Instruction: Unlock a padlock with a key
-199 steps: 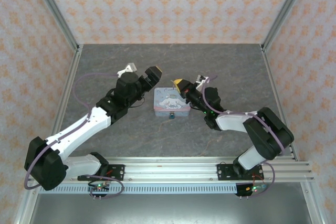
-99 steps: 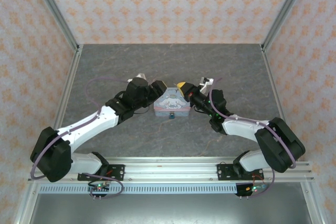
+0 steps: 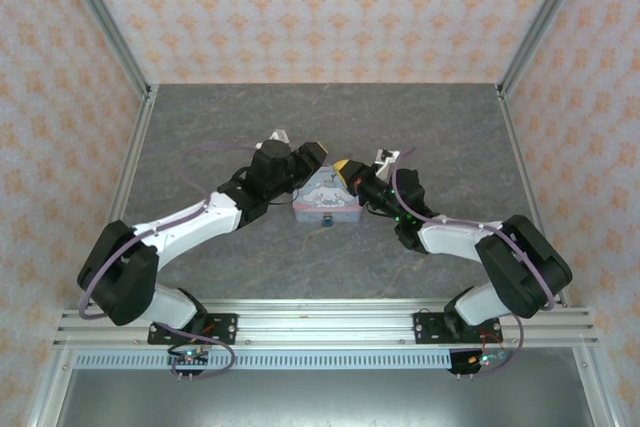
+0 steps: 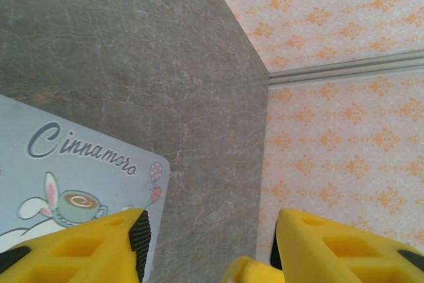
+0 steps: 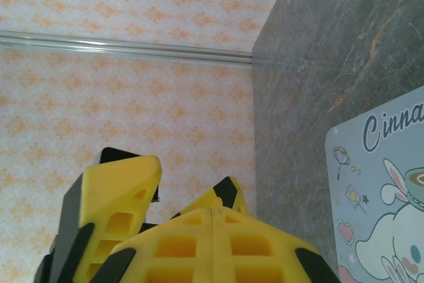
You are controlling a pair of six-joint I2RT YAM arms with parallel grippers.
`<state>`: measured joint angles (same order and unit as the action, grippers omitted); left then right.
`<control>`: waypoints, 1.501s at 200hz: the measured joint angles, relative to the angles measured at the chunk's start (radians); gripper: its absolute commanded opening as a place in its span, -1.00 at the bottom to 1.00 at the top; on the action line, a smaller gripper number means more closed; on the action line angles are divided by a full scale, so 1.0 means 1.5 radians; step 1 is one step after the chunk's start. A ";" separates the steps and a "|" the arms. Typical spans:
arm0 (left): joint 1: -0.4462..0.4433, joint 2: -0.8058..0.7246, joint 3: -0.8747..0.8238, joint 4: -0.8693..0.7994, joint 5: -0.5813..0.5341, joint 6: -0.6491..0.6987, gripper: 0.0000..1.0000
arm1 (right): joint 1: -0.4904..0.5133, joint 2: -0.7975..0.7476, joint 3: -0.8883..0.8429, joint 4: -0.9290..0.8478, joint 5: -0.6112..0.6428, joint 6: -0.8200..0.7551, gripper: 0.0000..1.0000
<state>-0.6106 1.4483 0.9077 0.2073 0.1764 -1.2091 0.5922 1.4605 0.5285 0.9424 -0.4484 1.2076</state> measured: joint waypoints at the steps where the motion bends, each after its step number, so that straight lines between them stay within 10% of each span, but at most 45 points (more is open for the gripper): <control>1: 0.000 0.001 0.001 0.000 0.000 0.000 0.08 | 0.000 0.001 0.001 0.000 0.000 0.000 -1.00; 300: -0.008 0.098 0.097 0.013 0.002 -0.015 0.08 | 0.001 0.043 0.024 0.023 -0.033 -0.005 -1.00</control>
<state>-0.6220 1.5959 1.0538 0.2276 0.1791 -1.2312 0.5930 1.5253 0.5648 0.9771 -0.4980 1.1995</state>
